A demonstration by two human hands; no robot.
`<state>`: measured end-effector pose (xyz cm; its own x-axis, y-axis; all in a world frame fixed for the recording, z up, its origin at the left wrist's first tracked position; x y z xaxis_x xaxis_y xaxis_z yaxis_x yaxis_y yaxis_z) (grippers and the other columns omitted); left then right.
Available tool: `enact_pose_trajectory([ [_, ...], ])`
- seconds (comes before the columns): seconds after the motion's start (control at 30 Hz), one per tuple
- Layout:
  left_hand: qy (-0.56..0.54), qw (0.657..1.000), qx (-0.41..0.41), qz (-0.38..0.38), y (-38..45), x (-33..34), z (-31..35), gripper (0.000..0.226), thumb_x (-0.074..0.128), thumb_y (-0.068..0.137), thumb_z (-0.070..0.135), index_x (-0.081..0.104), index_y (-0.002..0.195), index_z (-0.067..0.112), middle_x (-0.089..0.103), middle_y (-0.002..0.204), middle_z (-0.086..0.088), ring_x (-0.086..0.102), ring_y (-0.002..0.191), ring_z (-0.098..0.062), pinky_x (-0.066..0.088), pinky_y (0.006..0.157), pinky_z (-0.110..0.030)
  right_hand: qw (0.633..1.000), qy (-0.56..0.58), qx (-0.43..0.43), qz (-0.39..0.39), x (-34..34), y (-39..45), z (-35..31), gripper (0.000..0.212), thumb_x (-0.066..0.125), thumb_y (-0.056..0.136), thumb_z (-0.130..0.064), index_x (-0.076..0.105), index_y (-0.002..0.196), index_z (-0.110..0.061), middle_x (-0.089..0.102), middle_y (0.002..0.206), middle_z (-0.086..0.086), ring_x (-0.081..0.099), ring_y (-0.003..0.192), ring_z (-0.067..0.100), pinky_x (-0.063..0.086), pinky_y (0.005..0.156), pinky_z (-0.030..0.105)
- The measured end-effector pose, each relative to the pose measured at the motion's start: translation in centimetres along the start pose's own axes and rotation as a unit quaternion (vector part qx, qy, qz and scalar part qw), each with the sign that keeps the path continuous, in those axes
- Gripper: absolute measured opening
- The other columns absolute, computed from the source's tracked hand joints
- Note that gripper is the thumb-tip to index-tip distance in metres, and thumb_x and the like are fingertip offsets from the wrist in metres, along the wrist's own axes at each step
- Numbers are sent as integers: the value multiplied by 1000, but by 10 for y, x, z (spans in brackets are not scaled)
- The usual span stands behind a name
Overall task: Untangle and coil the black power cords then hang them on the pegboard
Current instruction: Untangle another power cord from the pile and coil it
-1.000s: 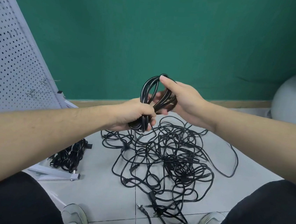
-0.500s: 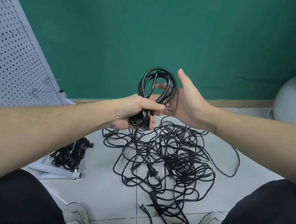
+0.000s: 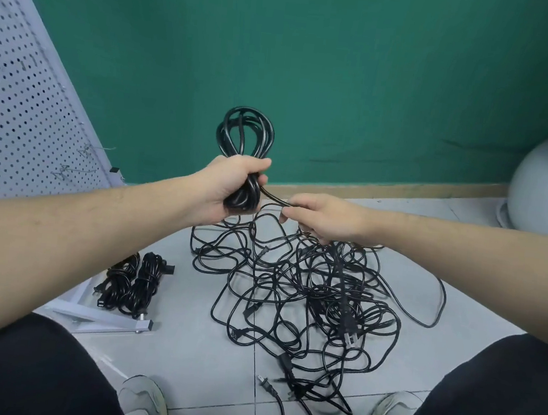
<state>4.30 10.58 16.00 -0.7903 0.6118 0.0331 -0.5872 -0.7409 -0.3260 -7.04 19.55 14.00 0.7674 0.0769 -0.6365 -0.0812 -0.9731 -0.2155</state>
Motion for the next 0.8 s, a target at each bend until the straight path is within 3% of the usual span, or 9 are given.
enact_pose_trajectory([
  [0.1, 80, 995, 16, 55, 7, -15, -4, 24, 67, 98, 21, 59, 77, 14, 61, 72, -3, 47, 51, -16, 49, 63, -32, 988, -148, -48, 16, -5, 4, -11, 21, 49, 105, -36, 67, 100, -25, 59, 84, -6, 53, 71, 10, 41, 65, 16],
  [0.17, 115, 991, 10, 70, 11, -18, -7, 23, 67, 97, 21, 61, 76, 13, 62, 69, -2, 48, 55, -18, 48, 68, -35, 981, -182, -58, 36, -11, 5, -13, 23, 53, 103, -37, 71, 107, -23, 66, 92, -8, 57, 85, 14, 42, 76, 22],
  [0.27, 192, 978, -15, 78, 13, -17, -13, 23, 64, 95, 18, 64, 74, 11, 56, 54, 1, 45, 54, -18, 44, 63, -28, 969, -229, -65, 70, -23, 2, -18, 23, 58, 99, -44, 74, 106, -29, 66, 83, -16, 59, 83, 14, 48, 80, 29],
  [0.33, 274, 959, -13, 75, 13, -15, -16, 18, 63, 93, 14, 64, 75, 12, 51, 61, -2, 43, 55, -18, 39, 57, -24, 955, -273, -81, 86, -27, -2, -26, 23, 57, 97, -49, 73, 107, -37, 71, 91, -15, 62, 88, 15, 51, 83, 32],
  [0.43, 359, 933, -13, 4, 12, -4, -25, 5, 63, 94, 17, 63, 96, 12, 59, 84, -6, 48, 70, -18, 41, 61, -26, 940, -301, -114, 109, -31, -10, -40, 22, 57, 94, -56, 70, 108, -45, 73, 97, -16, 63, 89, 14, 50, 80, 30],
  [0.53, 341, 936, -35, -79, 4, 9, -35, 31, 64, 99, 43, 66, 114, 16, 59, 87, -4, 47, 71, -14, 42, 62, -25, 932, -311, -123, 138, -40, -14, -46, 29, 54, 91, -66, 69, 107, -48, 73, 96, -16, 63, 89, 13, 50, 80, 31],
  [0.67, 266, 957, -64, -99, -2, 11, -32, 71, 42, 90, 75, 74, 109, 14, 45, 74, 0, 40, 50, -11, 41, 48, -21, 927, -308, -125, 171, -53, -18, -47, 36, 51, 88, -72, 67, 103, -43, 71, 87, -12, 62, 85, 17, 49, 76, 32],
  [0.73, 323, 937, -43, -127, 2, 12, -31, 65, 51, 86, 77, 73, 102, 17, 48, 78, -1, 41, 53, -13, 41, 48, -21, 913, -343, -125, 183, -53, -19, -51, 45, 52, 86, -76, 61, 96, -33, 64, 73, -9, 58, 75, 19, 42, 67, 32],
  [0.8, 401, 899, -32, -176, 0, 14, -35, 73, 77, 65, 78, 68, 104, 17, 62, 86, -1, 57, 67, -18, 52, 62, -26, 896, -384, -105, 196, -56, -20, -56, 59, 53, 77, -84, 51, 81, -25, 55, 61, -8, 52, 63, 18, 35, 60, 31],
])
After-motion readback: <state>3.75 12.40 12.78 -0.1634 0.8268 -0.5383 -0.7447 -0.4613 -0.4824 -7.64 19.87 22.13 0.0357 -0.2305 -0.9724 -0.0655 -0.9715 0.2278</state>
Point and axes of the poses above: each hand's wrist, its own y-axis towards the middle knuckle, its own x-axis out of the palm, z = x × y, the point moved 9 cm from there along y, towards the middle knuckle
